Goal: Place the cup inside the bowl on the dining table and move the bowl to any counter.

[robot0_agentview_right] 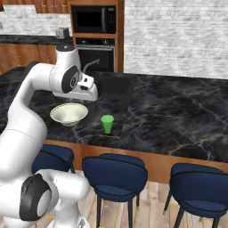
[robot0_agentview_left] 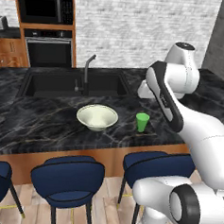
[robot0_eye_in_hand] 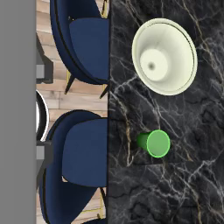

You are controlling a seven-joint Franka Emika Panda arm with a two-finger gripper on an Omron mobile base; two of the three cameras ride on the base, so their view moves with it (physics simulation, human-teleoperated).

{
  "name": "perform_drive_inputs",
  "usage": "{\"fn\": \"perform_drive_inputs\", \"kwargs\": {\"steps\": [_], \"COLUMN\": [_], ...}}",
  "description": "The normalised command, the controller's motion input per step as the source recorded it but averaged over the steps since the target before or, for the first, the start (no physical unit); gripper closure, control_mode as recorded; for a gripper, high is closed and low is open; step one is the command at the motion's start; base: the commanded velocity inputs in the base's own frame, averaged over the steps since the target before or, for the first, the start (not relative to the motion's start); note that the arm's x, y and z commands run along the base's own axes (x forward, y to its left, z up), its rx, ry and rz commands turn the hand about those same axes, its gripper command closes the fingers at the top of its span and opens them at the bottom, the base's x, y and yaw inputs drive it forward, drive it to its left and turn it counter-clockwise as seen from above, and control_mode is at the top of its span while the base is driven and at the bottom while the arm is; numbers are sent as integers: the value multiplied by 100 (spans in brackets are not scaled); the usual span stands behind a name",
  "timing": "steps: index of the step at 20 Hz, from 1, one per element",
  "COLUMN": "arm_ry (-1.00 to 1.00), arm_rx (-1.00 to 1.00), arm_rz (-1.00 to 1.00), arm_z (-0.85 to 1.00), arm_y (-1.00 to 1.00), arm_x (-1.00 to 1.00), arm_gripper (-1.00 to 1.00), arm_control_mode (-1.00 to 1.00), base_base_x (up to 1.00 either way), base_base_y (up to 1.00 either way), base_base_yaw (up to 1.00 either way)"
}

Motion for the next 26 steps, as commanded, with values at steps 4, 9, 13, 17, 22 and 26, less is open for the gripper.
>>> {"fn": "perform_drive_inputs", "kwargs": {"steps": [4,9,13,17,22,26], "arm_ry": [0,0,0,0,0,0], "arm_rx": [0,0,0,0,0,0], "arm_rz": [0,0,0,0,0,0], "arm_z": [-4,-12,-13,-19,-24,-15], "arm_y": [0,0,-6,-9,-13,-18], "arm_x": [0,0,0,0,4,16], "arm_gripper": [-100,-100,-100,-100,-100,-100], "arm_control_mode": [-100,-100,-100,-100,-100,-100], "base_base_x": [0,0,0,0,0,0], "base_base_y": [0,0,0,0,0,0], "base_base_yaw": [0,0,0,0,0,0]}}
